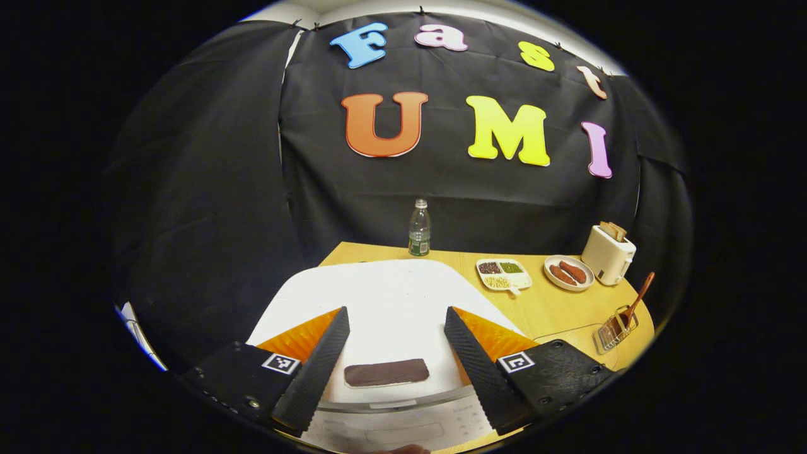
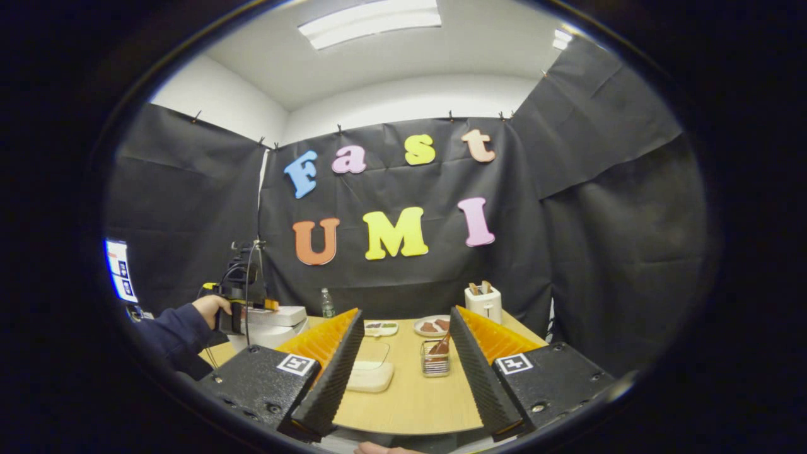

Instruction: Close the left gripper, press the button to open the rice cooker; take a wooden spoon from the chopstick holder with the right hand, scoop a spoonful of rice and pour it into the rice cooker, then put the wooden spoon back into the chopstick holder.

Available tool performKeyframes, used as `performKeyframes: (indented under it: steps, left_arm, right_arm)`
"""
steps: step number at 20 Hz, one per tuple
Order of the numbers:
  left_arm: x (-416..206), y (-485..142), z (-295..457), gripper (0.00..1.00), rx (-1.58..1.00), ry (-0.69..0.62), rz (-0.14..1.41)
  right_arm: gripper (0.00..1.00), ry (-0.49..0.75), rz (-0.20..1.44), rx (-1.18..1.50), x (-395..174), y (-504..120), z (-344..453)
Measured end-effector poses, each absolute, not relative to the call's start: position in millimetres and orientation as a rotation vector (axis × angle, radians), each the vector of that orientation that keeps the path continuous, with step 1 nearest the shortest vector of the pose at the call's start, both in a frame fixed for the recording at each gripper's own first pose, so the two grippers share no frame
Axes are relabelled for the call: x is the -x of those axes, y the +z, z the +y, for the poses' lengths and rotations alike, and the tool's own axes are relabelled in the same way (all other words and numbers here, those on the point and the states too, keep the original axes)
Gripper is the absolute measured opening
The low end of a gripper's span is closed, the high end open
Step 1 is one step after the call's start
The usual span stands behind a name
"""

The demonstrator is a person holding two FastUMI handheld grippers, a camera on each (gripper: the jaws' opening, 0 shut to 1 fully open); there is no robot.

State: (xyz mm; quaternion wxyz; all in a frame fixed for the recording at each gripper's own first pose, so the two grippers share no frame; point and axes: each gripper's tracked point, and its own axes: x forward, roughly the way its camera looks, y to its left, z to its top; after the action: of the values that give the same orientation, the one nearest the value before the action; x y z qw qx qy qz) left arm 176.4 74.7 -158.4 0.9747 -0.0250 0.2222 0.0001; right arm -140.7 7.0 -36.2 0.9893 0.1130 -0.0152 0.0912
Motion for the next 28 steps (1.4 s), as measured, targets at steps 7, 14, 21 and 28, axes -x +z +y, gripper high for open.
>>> performKeyframes:
  steps: [7, 14, 21, 28]
  left_arm:
    - [-166.2, -168.4, 77.3, 0.99, 0.053, -0.010, 0.399]
    - [-161.4, -172.7, 79.1, 0.97, 0.048, 0.001, 0.371]
    - [-139.5, -174.3, 76.0, 0.97, 0.059, 0.053, 0.400]
    - [-140.6, -175.0, 77.0, 0.96, 0.076, 0.070, 0.354]
  right_arm:
    - [0.89, 0.206, 0.006, -0.247, 140.3, -43.3, 14.2]
    - [0.87, 0.219, 0.018, -0.250, 142.0, -47.3, 22.0]
    - [0.89, 0.228, 0.024, -0.243, 143.4, -49.8, 25.7]
    - [0.89, 0.214, 0.025, -0.247, 142.6, -52.2, 20.3]
